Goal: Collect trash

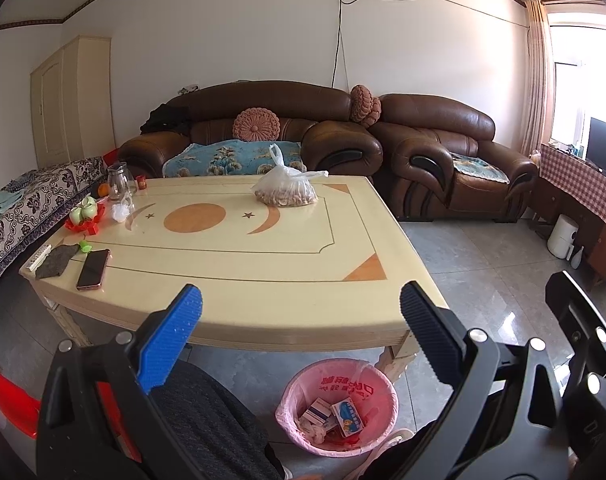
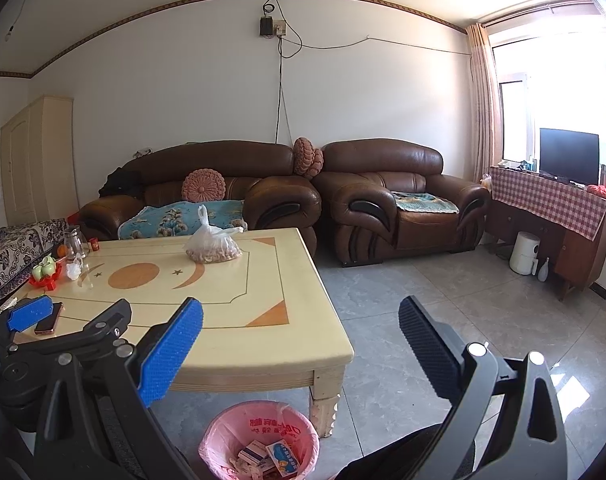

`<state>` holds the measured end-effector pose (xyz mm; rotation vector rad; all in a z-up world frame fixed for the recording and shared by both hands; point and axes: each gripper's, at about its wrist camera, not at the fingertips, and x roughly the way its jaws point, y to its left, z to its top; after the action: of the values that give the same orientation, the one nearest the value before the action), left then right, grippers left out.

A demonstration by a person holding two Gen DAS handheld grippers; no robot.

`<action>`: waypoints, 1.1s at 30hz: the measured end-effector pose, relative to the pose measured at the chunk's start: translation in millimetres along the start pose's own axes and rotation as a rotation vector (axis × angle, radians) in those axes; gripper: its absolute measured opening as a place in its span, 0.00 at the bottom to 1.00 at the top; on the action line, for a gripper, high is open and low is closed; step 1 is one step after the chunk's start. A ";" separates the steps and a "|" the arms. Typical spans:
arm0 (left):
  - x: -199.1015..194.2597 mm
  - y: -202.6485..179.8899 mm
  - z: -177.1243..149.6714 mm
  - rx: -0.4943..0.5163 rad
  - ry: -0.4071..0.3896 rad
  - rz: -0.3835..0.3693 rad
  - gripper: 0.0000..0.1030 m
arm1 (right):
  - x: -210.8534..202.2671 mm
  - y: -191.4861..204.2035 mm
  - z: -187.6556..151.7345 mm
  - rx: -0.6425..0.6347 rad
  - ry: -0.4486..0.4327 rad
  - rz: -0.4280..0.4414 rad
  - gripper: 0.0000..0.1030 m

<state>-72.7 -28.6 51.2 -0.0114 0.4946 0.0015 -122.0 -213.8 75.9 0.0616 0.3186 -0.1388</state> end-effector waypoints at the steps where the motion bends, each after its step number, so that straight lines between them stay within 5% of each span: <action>1: -0.5 0.6 0.2 0.000 -0.001 -0.002 0.94 | 0.0 0.2 0.4 -0.001 -0.001 0.000 0.93; 33: -5.3 7.8 5.9 0.016 -0.009 0.002 0.94 | 3.2 5.5 4.8 -0.012 -0.008 0.013 0.93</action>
<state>-74.7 -20.8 58.8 0.0047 0.4859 -0.0008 -116.7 -209.1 79.7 0.0516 0.3105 -0.1241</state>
